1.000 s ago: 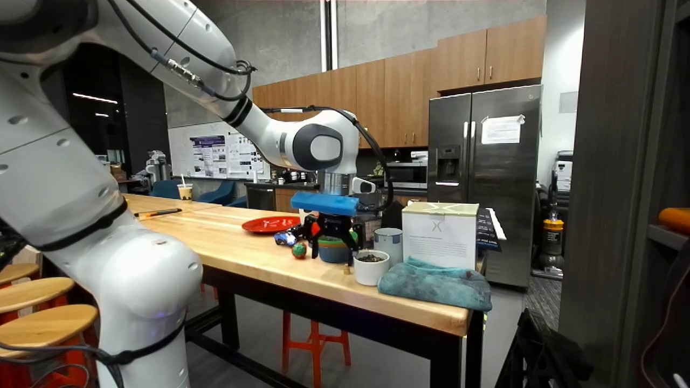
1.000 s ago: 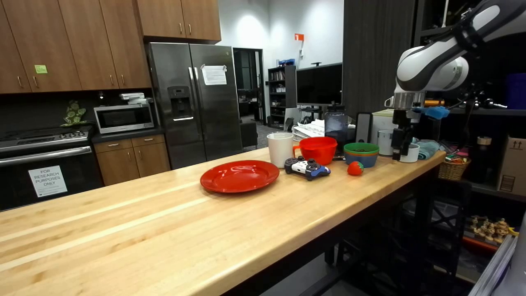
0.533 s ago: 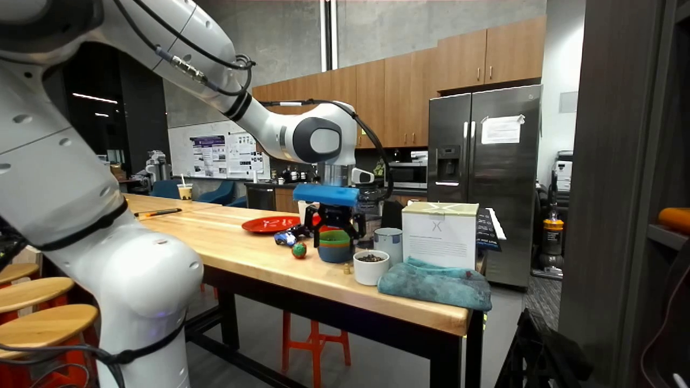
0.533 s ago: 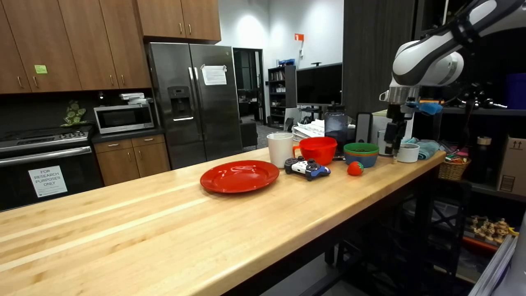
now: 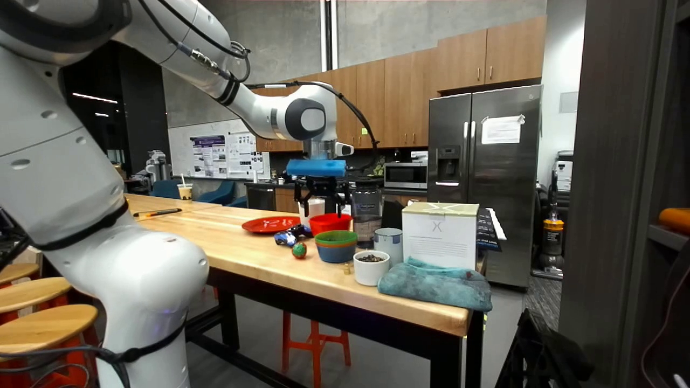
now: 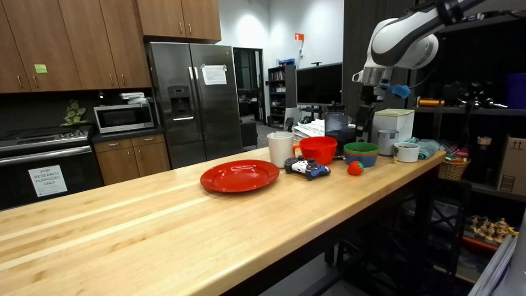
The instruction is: Put the white container on the plate
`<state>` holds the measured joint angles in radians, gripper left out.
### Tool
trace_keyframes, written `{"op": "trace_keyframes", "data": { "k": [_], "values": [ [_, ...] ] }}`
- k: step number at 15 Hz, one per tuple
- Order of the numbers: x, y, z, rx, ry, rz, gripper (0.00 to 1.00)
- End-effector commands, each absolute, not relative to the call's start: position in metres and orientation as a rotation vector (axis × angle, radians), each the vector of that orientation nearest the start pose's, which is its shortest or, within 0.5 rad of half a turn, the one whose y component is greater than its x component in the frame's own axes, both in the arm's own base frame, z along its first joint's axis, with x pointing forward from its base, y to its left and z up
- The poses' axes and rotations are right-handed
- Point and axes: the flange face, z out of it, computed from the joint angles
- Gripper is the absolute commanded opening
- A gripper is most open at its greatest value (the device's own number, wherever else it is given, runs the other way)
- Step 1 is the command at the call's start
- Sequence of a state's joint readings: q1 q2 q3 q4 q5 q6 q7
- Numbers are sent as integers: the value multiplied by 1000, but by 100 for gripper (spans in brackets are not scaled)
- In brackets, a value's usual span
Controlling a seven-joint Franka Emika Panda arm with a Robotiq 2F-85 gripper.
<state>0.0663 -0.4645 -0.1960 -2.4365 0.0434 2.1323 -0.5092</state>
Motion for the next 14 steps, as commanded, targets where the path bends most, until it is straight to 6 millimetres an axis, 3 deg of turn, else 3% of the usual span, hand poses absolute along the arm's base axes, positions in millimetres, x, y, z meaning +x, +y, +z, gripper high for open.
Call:
{"op": "trace_keyframes", "data": {
  "k": [1,8,14],
  "values": [
    [448,-36,499,-2982,-673,-360,100],
    [494,12,519,-2907,-777,-707,100],
    [509,50,515,-2748,-993,-727,100]
  ]
}}
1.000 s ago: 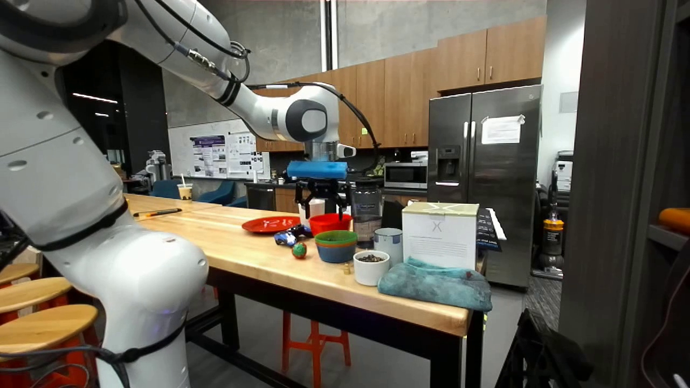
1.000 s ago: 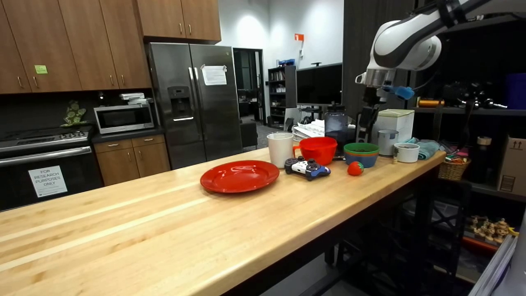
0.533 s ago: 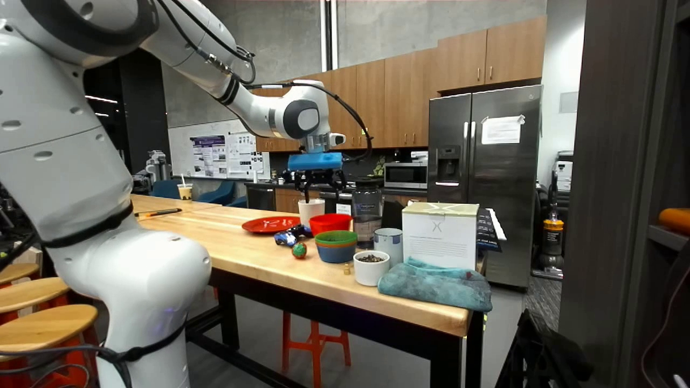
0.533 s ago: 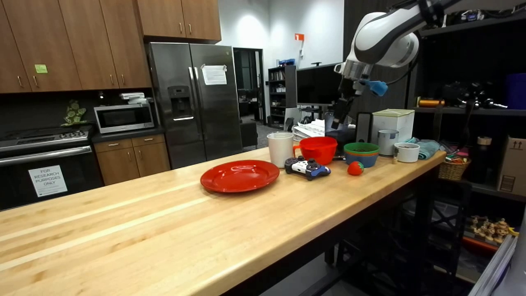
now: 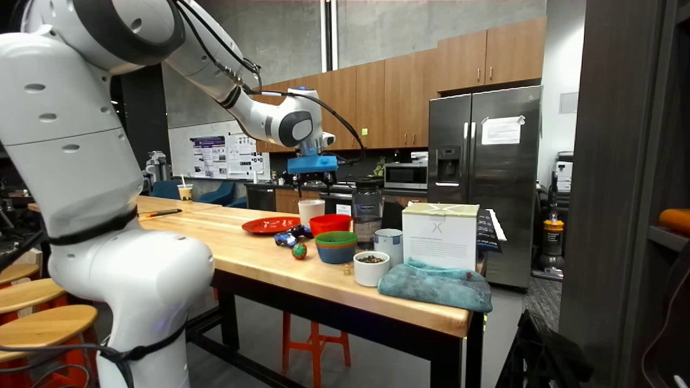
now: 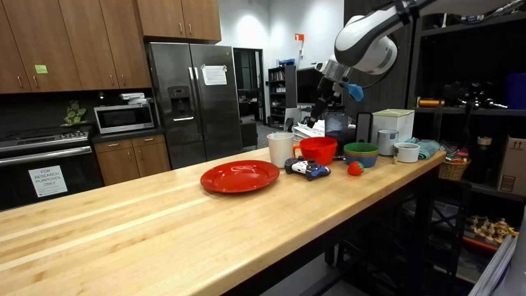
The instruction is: Put the white container on the plate
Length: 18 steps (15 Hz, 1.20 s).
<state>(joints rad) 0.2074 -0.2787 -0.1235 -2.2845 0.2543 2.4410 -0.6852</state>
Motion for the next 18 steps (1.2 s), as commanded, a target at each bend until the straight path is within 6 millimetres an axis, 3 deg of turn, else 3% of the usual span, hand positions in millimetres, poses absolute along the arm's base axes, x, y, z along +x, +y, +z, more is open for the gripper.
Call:
{"op": "trace_keyframes", "data": {
  "k": [1,7,12,16,18],
  "values": [
    [509,55,517,-2725,-1043,-725,100],
    [523,85,527,-2612,-1292,-785,100],
    [522,106,513,-2429,-1568,-661,100],
    [518,109,503,-2389,-1650,-583,100],
    [522,104,507,-2437,-1628,-674,100]
  ]
}}
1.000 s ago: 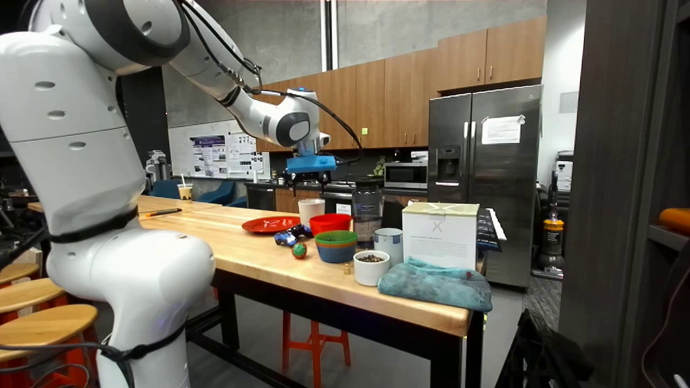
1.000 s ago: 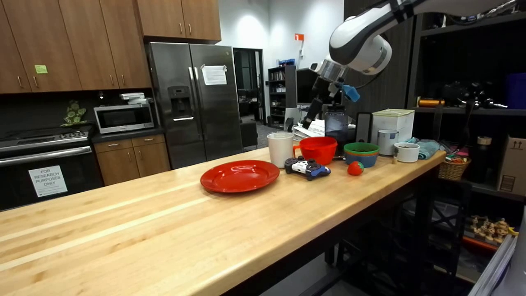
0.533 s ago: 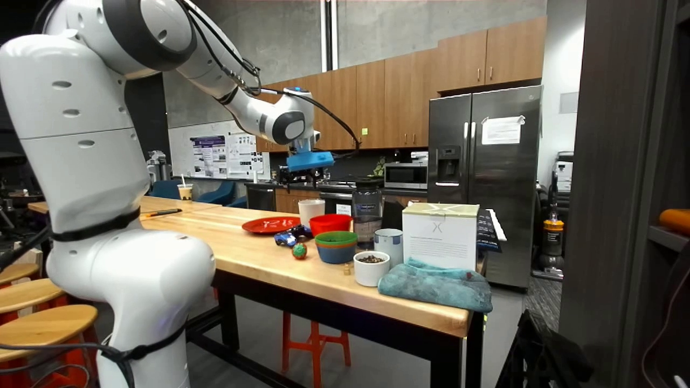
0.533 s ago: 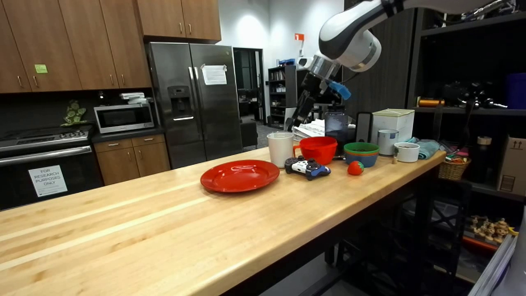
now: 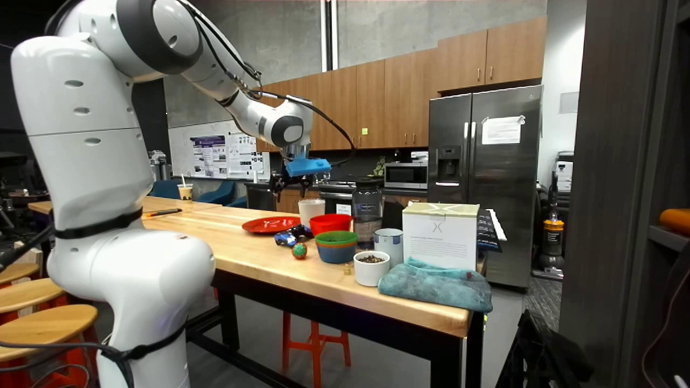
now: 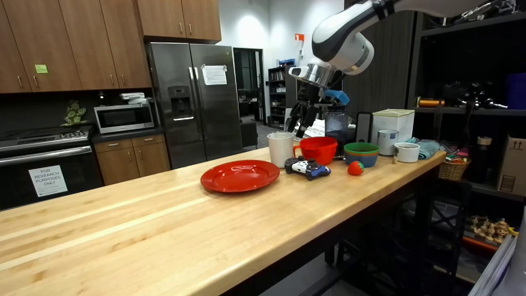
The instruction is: Put the white container on the plate
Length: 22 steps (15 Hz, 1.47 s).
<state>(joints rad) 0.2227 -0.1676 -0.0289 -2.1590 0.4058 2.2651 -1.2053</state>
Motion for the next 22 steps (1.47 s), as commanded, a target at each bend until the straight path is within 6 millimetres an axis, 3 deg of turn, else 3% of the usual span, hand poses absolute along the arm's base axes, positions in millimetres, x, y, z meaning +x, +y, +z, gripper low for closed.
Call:
{"op": "trace_keyframes", "data": {
  "k": [1,6,15,20,21,22],
  "values": [
    [525,101,511,-2447,-1625,-712,100],
    [536,96,515,-2489,-1614,-849,100],
    [535,115,450,-2516,-1606,-745,100],
    [540,117,443,-2531,-1602,-767,100],
    [541,115,443,-2542,-1597,-769,95],
    [541,113,443,-2549,-1590,-774,74]
  ]
}}
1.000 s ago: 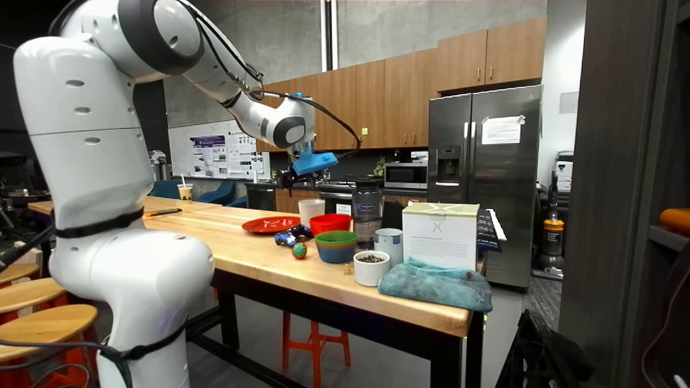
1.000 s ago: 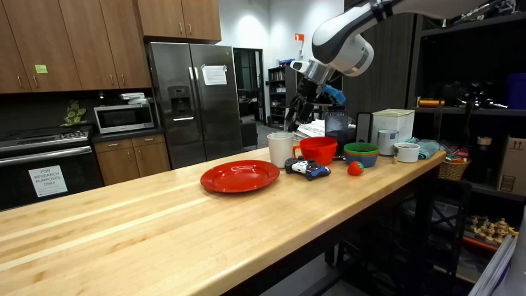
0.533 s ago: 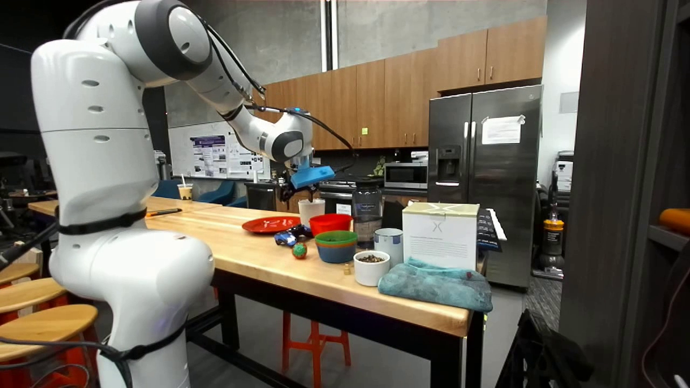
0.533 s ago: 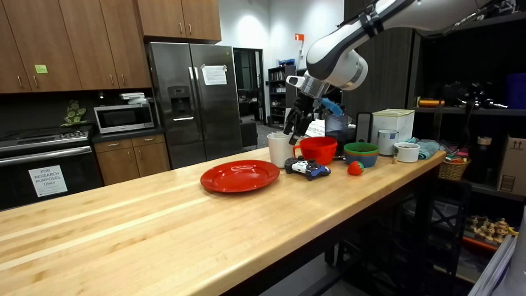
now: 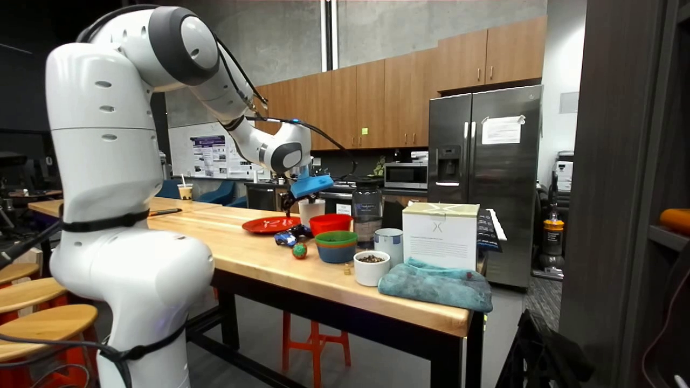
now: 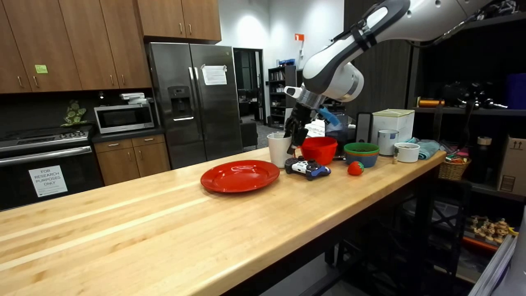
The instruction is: Put the white container on the plate
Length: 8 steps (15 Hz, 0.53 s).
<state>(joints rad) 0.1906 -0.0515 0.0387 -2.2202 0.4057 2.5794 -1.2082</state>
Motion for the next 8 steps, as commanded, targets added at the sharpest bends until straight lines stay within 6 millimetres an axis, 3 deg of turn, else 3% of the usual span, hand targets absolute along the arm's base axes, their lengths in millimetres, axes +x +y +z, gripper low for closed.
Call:
{"op": "trace_keyframes", "data": {
  "k": [1,3,8],
  "values": [
    [541,111,443,-2556,-1583,-779,71],
    [542,107,444,-2565,-1577,-782,66],
    [543,100,446,-2583,-1563,-797,26]
  ]
}}
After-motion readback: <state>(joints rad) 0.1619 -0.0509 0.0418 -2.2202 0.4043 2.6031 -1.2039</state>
